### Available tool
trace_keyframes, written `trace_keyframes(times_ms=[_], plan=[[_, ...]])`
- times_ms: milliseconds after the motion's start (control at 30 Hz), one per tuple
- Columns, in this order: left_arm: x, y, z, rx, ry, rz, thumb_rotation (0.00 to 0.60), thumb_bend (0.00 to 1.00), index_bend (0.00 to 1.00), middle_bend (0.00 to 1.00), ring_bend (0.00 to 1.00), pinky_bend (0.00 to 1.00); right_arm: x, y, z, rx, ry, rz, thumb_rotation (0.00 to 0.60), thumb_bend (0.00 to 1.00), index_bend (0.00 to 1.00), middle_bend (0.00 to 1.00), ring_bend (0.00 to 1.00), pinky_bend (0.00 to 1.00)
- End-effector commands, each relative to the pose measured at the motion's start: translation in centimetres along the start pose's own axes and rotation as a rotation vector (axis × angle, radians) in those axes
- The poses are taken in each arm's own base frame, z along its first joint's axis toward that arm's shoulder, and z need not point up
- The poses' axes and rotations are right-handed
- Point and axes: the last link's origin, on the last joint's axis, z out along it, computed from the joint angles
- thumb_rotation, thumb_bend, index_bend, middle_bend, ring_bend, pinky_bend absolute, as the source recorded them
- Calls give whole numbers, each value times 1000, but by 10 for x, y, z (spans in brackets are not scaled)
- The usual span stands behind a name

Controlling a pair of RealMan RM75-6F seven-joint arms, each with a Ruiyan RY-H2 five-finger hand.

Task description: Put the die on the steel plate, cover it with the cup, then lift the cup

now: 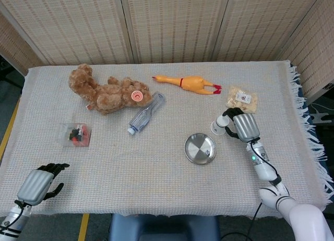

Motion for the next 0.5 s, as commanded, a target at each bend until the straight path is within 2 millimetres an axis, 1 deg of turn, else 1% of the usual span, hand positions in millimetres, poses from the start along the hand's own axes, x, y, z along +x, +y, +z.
trace_keyframes(times_ms=[33, 167, 233, 367, 500], plan=[[0, 0, 0, -1, -1, 1, 600, 358, 245, 328, 303, 449, 0, -1, 1, 12, -9, 1, 600, 208, 338, 251, 114, 630], [-1, 0, 0, -2, -4, 3, 600, 359, 246, 328, 303, 449, -3, -3, 4, 23, -31, 12, 600, 208, 250, 80, 23, 624], [-1, 0, 0, -1, -5, 3, 600, 358, 245, 328, 303, 449, -5, -7, 6, 32, -35, 15, 600, 208, 233, 59, 13, 613], [-1, 0, 1, 1, -5, 1, 600, 357, 246, 327, 303, 449, -10, -12, 8, 40, -56, 29, 600, 208, 201, 35, 0, 509], [0, 0, 0, 0, -2, 0, 600, 357, 245, 328, 303, 449, -14, -12, 9, 31, -81, 24, 600, 208, 199, 35, 0, 399]])
